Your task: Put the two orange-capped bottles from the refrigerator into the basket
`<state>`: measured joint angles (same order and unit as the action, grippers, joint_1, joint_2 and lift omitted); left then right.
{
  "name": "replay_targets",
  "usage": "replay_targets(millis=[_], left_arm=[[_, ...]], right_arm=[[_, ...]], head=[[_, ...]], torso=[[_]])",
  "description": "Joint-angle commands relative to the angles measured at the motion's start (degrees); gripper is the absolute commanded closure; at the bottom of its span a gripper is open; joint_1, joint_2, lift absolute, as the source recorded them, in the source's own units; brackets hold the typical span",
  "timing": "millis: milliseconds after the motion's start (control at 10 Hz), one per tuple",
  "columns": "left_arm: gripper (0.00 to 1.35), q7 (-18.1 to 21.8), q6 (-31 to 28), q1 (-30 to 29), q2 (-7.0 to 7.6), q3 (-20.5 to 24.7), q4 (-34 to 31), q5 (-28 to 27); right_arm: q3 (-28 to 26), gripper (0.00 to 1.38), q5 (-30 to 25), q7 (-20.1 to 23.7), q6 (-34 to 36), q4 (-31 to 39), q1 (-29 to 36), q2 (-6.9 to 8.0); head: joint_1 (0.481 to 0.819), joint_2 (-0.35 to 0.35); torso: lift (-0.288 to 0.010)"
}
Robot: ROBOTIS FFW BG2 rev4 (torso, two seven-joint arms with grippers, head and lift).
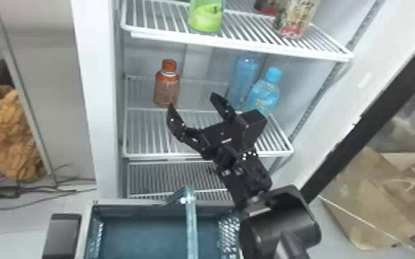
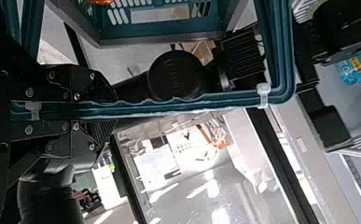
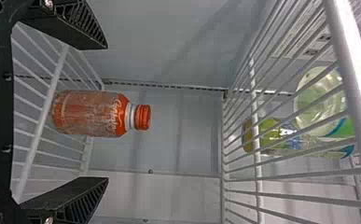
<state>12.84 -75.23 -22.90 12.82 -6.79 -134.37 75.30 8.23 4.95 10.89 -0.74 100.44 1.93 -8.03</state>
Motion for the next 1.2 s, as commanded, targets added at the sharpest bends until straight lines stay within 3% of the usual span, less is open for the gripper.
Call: replay_targets(millis=[0, 500, 1100], left_arm=[[1.19, -0.01, -0.01, 0.12, 0.01, -0.18, 0.15, 0.0], [1.19, 0.08, 0.28, 0.82, 0.27, -0.86, 0.43, 0.11], [1.19, 0.08, 0.98, 2.37, 0.8, -2.46, 0.99, 0.0]], right_arm=[[0.57, 0.04, 0.42, -0.61, -0.25, -2.92, -3.06, 0.3], [5.71, 0.04, 4.3, -3.6, -0.11, -14.73, -14.31, 0.39], [9.36, 0.04, 5.79, -6.32, 2.7, -21.48, -20.78, 0.39]], head=[[0.695, -0.297], [0.695, -0.266], [0.695, -0.222]], torso=[[-0.288], [-0.288], [-0.288]])
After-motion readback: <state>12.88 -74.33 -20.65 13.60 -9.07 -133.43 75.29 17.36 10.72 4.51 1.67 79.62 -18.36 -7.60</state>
